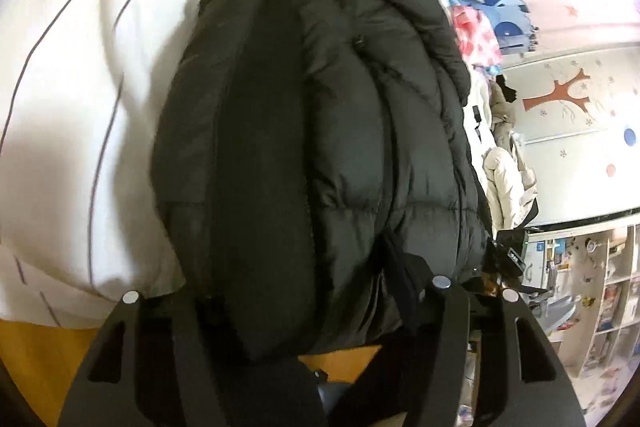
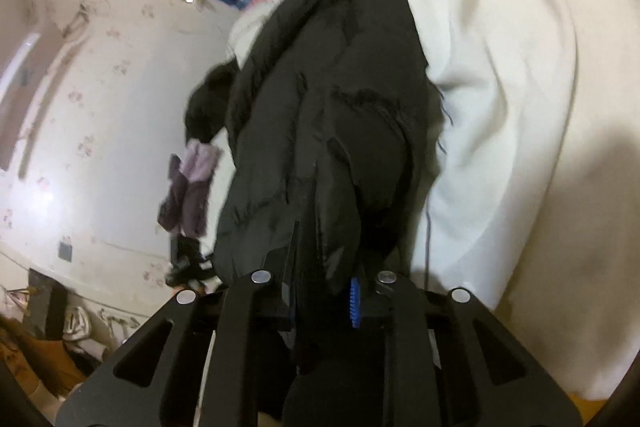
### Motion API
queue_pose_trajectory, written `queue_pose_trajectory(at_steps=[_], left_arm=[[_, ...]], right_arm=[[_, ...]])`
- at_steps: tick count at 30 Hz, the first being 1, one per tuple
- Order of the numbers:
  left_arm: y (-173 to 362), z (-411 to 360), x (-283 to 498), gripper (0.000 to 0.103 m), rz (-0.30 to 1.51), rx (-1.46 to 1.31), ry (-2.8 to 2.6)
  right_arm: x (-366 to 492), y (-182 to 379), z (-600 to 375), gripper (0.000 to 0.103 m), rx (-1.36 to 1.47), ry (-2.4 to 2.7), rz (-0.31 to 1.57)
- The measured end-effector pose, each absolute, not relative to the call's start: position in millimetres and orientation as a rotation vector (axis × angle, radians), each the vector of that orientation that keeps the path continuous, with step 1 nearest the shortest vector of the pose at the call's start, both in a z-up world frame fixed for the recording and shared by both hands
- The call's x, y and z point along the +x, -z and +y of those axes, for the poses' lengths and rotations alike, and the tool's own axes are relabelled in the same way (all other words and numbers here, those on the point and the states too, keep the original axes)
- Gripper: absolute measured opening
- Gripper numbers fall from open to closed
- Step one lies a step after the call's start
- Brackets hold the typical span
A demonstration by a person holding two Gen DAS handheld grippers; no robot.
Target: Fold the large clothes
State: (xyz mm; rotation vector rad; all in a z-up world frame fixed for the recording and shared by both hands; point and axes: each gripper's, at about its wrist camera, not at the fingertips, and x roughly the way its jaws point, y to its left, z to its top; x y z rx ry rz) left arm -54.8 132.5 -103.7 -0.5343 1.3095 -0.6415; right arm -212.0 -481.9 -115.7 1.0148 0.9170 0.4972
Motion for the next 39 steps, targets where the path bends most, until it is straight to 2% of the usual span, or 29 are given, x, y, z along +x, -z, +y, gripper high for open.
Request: queue_pose_trajectory(at_steps=[1,3,5,10,14,17,19,20,21,22,26,28,30,32,33,35,38,39], left_arm=[[95,129,-58,0.043,1.277,-0.523,0.644],[77,127,-63,0.021,1.227,-0.523,0.644],[51,125,-68,0.016,1.171,-0.520,0.646],[-11,126,-88,0.012,1.044,-0.539,0.710],[-58,136,-122,0.012,0.965,-0.532,0.773],[-72,154,-150,0.012,0.966,-0.522,0.816],[-69,161,-167,0.012,1.019,-0.456,0.872],[-62,168,-180,0.017,1.063,-0.390,0.873],[-54,172,-186,0.022,1.106,-0.358,0.853],[-42,181,-192,0.023,1.164,-0.335,0.830],[-21,219,-185,0.033,1.238,-0.335,0.681],[-32,235,-170,0.046,1.176,-0.354,0.626],[-47,252,-154,0.068,1.109,-0.409,0.569],[-60,249,-142,0.077,1.041,-0.365,0.539],[-64,237,-130,0.077,1.015,-0.321,0.539],[-64,202,-107,0.077,1.000,-0.277,0.568],[-55,154,-80,0.077,0.985,-0.209,0.626],[-54,140,-74,0.077,0.990,-0.195,0.647]], right_arm=[[-213,112,-482,0.010,1.031,-0.508,0.883],[-212,96,-481,0.007,1.057,-0.543,0.777],[-211,76,-485,0.006,1.095,-0.573,0.663],[-213,13,-480,0.006,1.082,-0.672,0.488],[-250,-43,-480,0.006,1.004,-0.751,0.403],[-290,-70,-483,0.006,0.933,-0.779,0.398],[-320,-74,-479,0.008,0.847,-0.825,0.488],[-336,-71,-479,0.010,0.799,-0.821,0.551],[-351,-64,-482,0.017,0.758,-0.785,0.614],[-361,-56,-486,0.019,0.737,-0.740,0.664],[-370,-33,-510,0.019,0.726,-0.528,0.782],[-349,-42,-503,0.020,0.671,-0.491,0.775],[-314,-55,-493,0.022,0.681,-0.546,0.729],[-276,-58,-483,0.048,0.668,-0.552,0.714],[-257,-60,-477,0.069,0.626,-0.513,0.730],[-220,-64,-480,0.070,0.693,-0.508,0.687],[-223,-75,-514,0.074,0.959,-0.632,0.407],[-235,-83,-526,0.088,0.928,-0.555,0.358]])
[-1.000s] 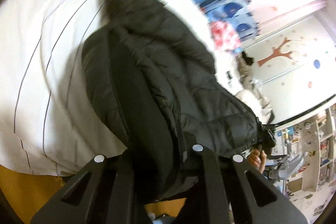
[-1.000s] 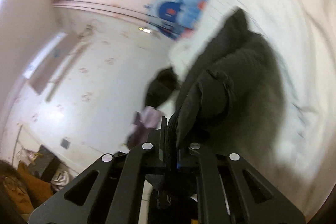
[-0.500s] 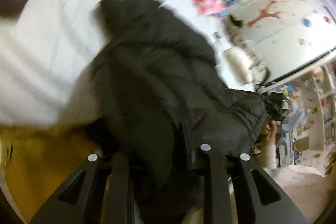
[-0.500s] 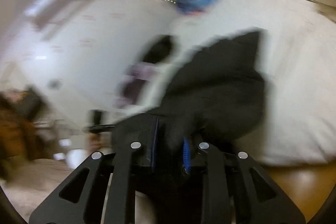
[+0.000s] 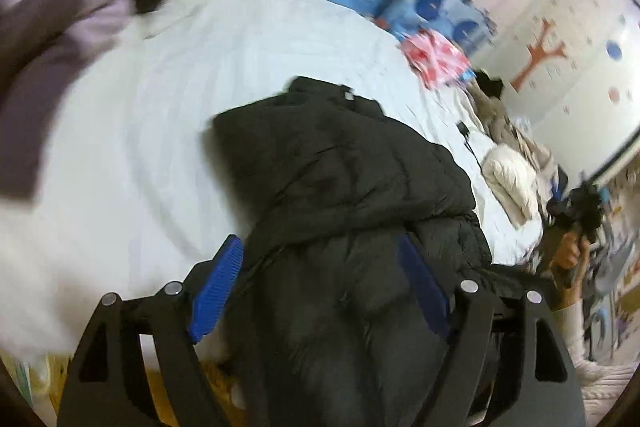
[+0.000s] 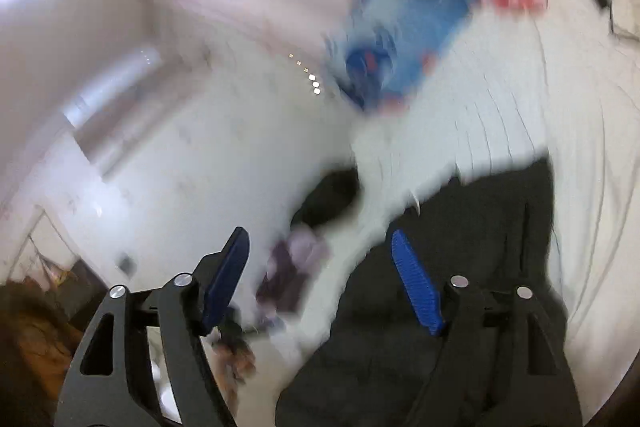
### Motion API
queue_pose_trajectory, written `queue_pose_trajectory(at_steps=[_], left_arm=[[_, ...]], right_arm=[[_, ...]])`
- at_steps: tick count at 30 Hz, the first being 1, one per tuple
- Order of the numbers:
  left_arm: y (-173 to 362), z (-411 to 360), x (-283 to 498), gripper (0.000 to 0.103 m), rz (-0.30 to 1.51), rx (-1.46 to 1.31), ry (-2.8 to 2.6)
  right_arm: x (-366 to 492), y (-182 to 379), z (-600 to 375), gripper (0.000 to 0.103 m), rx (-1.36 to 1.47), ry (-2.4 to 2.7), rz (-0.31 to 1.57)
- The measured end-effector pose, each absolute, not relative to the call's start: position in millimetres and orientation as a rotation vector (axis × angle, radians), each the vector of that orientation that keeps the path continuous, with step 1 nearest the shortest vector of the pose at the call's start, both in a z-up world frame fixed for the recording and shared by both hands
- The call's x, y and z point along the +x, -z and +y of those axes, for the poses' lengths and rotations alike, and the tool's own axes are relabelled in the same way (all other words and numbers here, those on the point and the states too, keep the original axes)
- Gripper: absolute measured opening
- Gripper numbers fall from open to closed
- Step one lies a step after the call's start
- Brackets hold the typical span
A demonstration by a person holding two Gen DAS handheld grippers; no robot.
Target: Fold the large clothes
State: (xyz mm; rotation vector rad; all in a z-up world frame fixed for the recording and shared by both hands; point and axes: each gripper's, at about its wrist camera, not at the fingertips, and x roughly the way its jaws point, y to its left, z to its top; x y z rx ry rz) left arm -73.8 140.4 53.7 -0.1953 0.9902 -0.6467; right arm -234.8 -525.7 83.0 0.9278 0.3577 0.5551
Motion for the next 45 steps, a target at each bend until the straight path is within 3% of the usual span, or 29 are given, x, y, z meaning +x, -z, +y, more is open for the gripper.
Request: queue_pose_trajectory(at_steps=[1,7,10,11,12,14,15,19,23,27,31,36,39,41,42,43,45], left_arm=[[-48,124,-63,0.077,0.998,-0.179,0.672],[-17,64,-6,0.077,1.006,-0.220,0.661],[0,41,15,0.077,1.026,-0.241,0.612],[8,33,19,0.077,1.041,-0.249,0.603],[14,24,23,0.077,1.056,-0.246,0.588],[23,21,24,0.077,1.077,-0.235,0.561],[24,20,23,0.077,1.079,-0.225,0.558],[0,19,18,0.077,0.975,-0.150,0.544],[-31,18,23,0.079,0.841,-0.180,0.561],[-6,1,48,0.083,0.871,-0.186,0.553],[55,-21,72,0.083,1.016,-0.083,0.507],[56,-21,68,0.085,1.007,-0.057,0.516],[62,-26,70,0.088,1.003,-0.041,0.508],[64,-28,69,0.088,1.001,-0.029,0.500],[63,-27,69,0.088,1.002,-0.028,0.501],[61,-24,69,0.088,1.009,-0.042,0.515],[51,-10,66,0.088,1.053,-0.096,0.541]], right_arm=[[-239,-88,-530,0.096,0.875,-0.490,0.374],[-168,-52,-493,0.096,0.568,-0.285,0.765],[-101,11,-458,0.094,0.391,-0.178,0.941],[-79,36,-451,0.089,0.375,-0.156,0.997],[-69,58,-445,0.067,0.358,-0.142,1.027],[-54,81,-431,0.051,0.296,-0.102,1.029],[-55,79,-426,0.031,0.260,-0.090,0.988],[-81,31,-390,0.023,0.015,-0.036,0.805],[-74,-13,-402,0.024,0.025,0.002,0.691],[-34,38,-437,0.024,0.098,0.067,0.830],[-28,106,-462,0.040,0.295,0.017,0.989],[-62,51,-472,0.049,0.245,0.116,0.788],[-59,28,-451,0.071,0.171,0.054,0.671],[-35,47,-434,0.075,0.103,0.043,0.758],[-15,78,-434,0.076,0.110,0.045,0.893],[-5,100,-438,0.083,0.136,0.031,0.968],[-7,113,-458,0.082,0.271,0.012,1.005]])
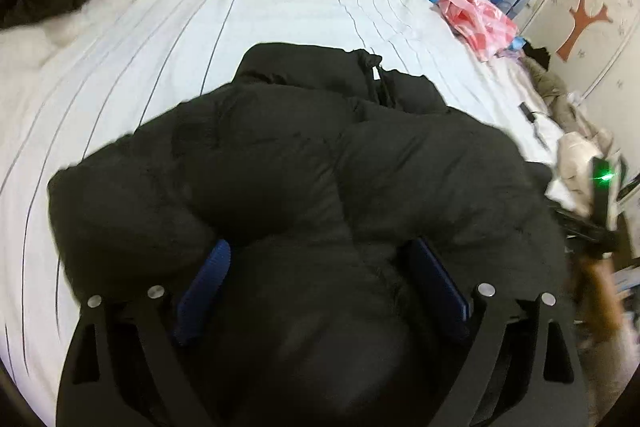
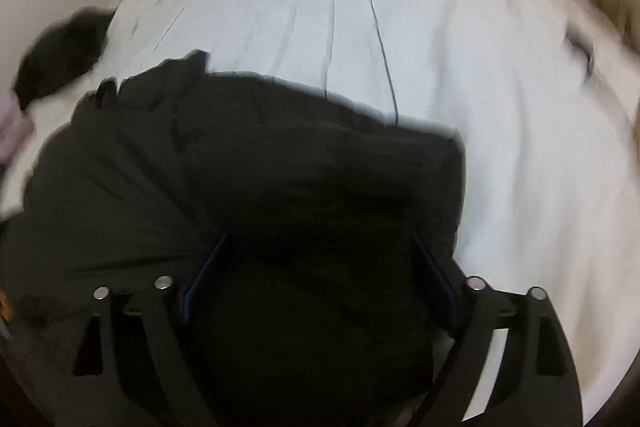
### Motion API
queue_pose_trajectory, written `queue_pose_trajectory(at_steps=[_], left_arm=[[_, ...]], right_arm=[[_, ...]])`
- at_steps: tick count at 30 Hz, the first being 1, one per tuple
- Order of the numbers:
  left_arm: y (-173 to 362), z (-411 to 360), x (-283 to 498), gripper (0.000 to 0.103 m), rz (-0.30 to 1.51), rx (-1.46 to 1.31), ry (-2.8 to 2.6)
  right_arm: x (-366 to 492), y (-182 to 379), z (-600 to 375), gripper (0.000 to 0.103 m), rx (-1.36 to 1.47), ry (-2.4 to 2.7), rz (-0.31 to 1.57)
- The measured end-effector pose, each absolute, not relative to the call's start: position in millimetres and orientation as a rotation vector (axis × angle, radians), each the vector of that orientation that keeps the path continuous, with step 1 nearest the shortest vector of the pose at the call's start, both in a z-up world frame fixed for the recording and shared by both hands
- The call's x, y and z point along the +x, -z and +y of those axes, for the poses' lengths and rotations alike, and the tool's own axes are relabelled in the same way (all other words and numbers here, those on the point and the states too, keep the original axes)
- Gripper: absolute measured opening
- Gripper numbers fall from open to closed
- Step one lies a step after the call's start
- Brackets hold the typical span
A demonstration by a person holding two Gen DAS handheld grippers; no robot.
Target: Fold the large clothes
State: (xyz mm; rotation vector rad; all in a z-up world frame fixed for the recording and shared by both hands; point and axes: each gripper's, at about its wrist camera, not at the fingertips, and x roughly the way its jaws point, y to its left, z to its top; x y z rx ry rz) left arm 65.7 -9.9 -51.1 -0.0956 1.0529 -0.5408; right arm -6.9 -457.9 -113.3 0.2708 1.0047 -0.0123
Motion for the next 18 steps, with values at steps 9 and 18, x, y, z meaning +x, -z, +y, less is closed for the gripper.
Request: queue_pose_trajectory(at_steps=[9,18], left_arm=[[30,171,-32,0.089,1.100,-0.418,0.658],[119,230,-156,0.095,1.279,-0.757,0.918]], right_arm=[[-191,61,-521,0.095,0.546,-0.275,0.988],[-315,121,-544,0.096,0.985,-0.523,1.038]])
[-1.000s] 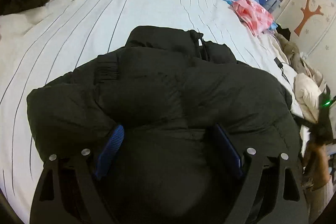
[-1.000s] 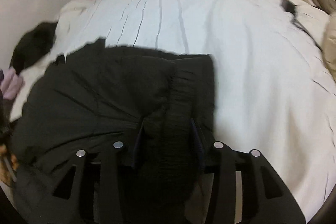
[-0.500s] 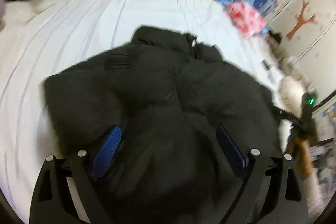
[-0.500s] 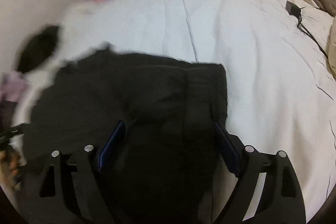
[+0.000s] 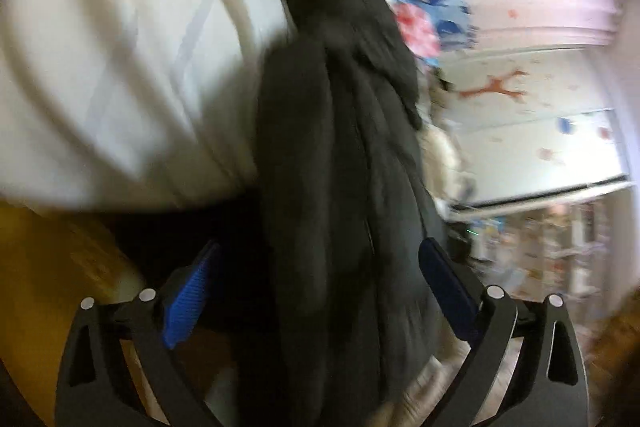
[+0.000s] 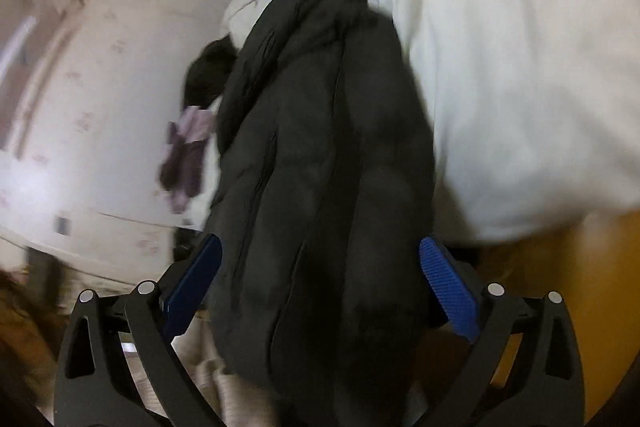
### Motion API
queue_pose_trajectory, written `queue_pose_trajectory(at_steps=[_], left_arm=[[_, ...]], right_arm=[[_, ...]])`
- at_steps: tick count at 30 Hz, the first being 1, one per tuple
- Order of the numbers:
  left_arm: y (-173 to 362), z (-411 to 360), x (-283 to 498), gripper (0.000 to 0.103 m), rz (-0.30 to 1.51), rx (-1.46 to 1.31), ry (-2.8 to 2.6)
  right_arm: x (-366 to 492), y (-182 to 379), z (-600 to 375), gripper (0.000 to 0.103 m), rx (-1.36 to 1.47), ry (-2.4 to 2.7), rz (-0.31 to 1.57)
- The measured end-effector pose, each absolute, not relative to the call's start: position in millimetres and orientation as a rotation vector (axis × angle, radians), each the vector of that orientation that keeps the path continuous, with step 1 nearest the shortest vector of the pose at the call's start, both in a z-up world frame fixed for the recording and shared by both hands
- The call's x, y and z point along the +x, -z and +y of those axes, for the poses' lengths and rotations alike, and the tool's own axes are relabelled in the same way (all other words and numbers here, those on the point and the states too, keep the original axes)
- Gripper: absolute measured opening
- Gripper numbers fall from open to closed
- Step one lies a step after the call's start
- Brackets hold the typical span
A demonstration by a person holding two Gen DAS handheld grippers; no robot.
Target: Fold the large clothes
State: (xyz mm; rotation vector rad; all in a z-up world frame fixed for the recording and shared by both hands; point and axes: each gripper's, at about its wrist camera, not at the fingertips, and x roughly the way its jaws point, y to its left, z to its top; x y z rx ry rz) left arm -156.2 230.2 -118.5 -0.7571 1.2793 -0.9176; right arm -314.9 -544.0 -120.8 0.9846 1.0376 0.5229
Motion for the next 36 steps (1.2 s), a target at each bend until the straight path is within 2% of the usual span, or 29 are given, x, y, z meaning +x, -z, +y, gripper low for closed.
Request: queue_pose_trajectory(at_steps=[7,11,16,17,18,19,20,22,23,24,26,29,33,36], left_arm=[[118,190,-203,0.095,1.297,-0.699,1.064],[115,181,-203,0.095,1.306,-0.646,0.999],[104,184,-194,0.094,1.247,-0.653,0.925],[97,182,-193,0.086,1.219,-0.643,0.911],[95,178,-193,0.072,1.208,-0.651,0.908],[95,176,-193,0.067,1.218,-0.647,0.880],[92,174,-192,0.059,1.220,-0.638,0.853],[82,170,-194,0.043,1.188,-0.613,0.830],[74,168,-196,0.032,1.161,-0.629,0.837],[65,163,-198,0.026,1.135,-0.632,0.833],[51,158,-203,0.019,1.090,-0.629,0.846],[29,152,-211,0.013,1.024,-0.651,0.900],[2,167,-226,0.013,0.917,-0.686,1.014],[8,179,-230,0.013,0.977,-0.663,1.067]], right_arm=[[-334,141,-536,0.096,1.025,-0.567,1.061],[-343,156,-546,0.096,0.984,-0.477,1.131],[-354,176,-541,0.094,1.108,-0.601,1.066],[-353,174,-536,0.090,1.107,-0.645,1.047],[-352,167,-529,0.079,1.094,-0.705,1.008],[-352,163,-526,0.067,1.069,-0.721,0.994],[-351,157,-522,0.061,1.031,-0.731,0.970],[-353,139,-519,0.033,0.997,-0.757,0.871],[-355,132,-519,0.030,0.995,-0.761,0.837],[-357,121,-521,0.024,0.996,-0.772,0.776],[-356,106,-520,0.019,0.992,-0.786,0.720],[-360,83,-514,0.015,0.965,-0.814,0.674],[-379,52,-512,0.015,0.934,-0.885,0.607],[-393,52,-517,0.016,0.915,-0.901,0.669]])
